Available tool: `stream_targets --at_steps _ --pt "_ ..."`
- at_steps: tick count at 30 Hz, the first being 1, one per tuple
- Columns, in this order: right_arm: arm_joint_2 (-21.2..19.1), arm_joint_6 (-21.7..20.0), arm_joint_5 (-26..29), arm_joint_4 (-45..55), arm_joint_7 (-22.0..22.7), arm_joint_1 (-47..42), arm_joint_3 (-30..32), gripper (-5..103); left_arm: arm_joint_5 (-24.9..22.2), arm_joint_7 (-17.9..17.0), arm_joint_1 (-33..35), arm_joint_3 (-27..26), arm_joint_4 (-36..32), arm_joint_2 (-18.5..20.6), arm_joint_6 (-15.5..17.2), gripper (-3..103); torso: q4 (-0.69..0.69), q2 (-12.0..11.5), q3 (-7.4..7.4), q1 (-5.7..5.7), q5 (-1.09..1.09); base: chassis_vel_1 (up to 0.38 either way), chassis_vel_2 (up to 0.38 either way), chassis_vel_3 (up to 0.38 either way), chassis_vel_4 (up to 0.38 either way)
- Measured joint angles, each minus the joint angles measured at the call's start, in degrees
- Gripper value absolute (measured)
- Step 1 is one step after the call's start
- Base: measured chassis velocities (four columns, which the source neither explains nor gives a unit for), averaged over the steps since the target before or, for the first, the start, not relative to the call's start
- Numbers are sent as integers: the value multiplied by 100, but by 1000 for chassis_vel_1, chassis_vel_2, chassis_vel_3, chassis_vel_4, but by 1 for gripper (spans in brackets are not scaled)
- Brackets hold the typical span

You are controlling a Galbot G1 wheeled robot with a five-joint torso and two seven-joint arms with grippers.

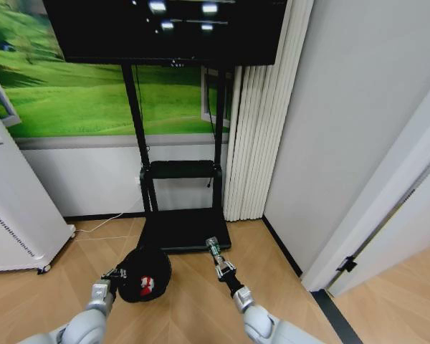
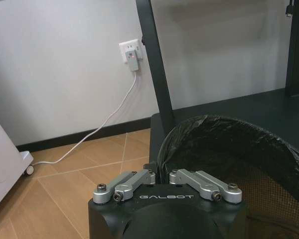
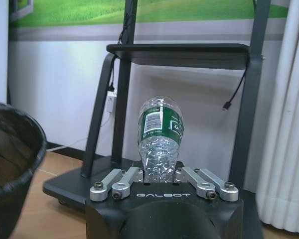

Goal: Pick up the trash bin and place the garbage on the floor into it.

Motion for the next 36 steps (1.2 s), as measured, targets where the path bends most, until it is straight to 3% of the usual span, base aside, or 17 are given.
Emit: stream_targets --at_steps 5,6,7,12,36 --pt "203 4 203 60 -1 207 -248 24 -29 -33 -47 80 65 -155 2 7 -1 0 0 0 -2 0 0 0 0" --pt "308 5 279 90 10 303 -340 24 -38 -38 -70 106 78 -180 3 7 -2 0 0 0 -3 0 0 0 0" --pt "662 -5 374 97 56 631 -633 24 -67 -65 -90 118 92 -212 6 7 1 0 0 0 0 0 0 0 0" --pt "1013 -10 457 87 67 854 -940 24 -141 -108 -132 108 143 -308 21 7 0 0 0 0 -1 0 0 0 0" --pt "2028 329 584 -775 -178 1138 -1533 24 -305 -191 -320 140 294 -687 81 7 0 0 0 -1 -1 0 0 0 0"
